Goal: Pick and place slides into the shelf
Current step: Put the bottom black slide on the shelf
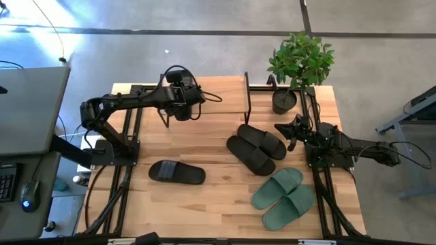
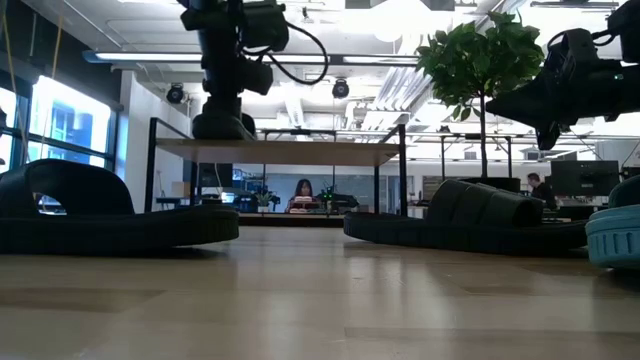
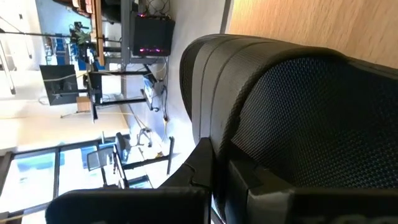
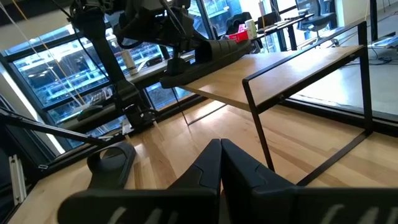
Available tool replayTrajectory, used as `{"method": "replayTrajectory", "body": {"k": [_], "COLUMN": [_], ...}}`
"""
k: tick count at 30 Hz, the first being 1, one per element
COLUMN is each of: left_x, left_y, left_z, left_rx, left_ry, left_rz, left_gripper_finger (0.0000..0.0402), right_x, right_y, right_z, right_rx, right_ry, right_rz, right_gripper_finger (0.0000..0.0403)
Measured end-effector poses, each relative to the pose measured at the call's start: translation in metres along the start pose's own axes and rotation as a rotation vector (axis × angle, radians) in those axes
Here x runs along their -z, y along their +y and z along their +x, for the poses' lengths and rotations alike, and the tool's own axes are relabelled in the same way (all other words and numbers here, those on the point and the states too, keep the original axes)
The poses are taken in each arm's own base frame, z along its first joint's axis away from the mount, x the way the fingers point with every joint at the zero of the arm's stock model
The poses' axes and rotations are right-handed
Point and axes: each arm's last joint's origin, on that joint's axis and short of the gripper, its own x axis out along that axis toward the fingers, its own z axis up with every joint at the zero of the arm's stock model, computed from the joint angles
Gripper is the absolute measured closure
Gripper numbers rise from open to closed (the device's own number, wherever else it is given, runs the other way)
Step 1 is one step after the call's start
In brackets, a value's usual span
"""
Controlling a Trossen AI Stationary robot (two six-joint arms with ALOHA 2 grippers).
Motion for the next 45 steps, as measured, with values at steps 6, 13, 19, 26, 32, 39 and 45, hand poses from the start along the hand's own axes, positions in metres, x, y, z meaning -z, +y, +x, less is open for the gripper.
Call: {"method": "replayTrajectory", "body": {"k": [6, 13, 19, 26, 32, 39, 45], "left_x": [0.0023, 0.0022, 0.0014, -0.0014, -0.0015, -0.0018, -0.0019], "left_y": [-0.0007, -0.0007, -0.0003, -0.0002, -0.0003, -0.0002, -0.0004], "left_z": [0.0, 0.0, 0.0003, 0.0004, 0.0003, 0.0004, 0.0001], "left_rx": [0.003, 0.005, 0.005, 0.024, 0.03, 0.023, 0.022], "left_ry": [0.015, 0.014, 0.008, -0.018, -0.021, -0.02, -0.021], "left_rz": [0.012, 0.062, 0.068, 0.106, 0.098, 0.091, 0.084], "left_gripper_finger": [0.0401, 0.0401, 0.0401, 0.0398, 0.0362, 0.0325, 0.0298], "right_x": [0.0, 0.0, -0.0001, -0.0001, 0.0, 0.0, 0.0], "right_y": [0.0, 0.0, 0.0, 0.0, 0.0, 0.0, 0.0], "right_z": [0.0, 0.0, 0.0, 0.0, 0.0, 0.0, 0.0], "right_rx": [0.0, 0.0, 0.0, 0.0, 0.0, 0.0, -0.001], "right_ry": [0.0, 0.0, 0.0, 0.0, 0.0, 0.0, 0.0], "right_rz": [-0.002, -0.004, -0.004, -0.004, -0.004, -0.004, -0.004], "right_gripper_finger": [0.0402, 0.0402, 0.0402, 0.0402, 0.0402, 0.0402, 0.0402]}}
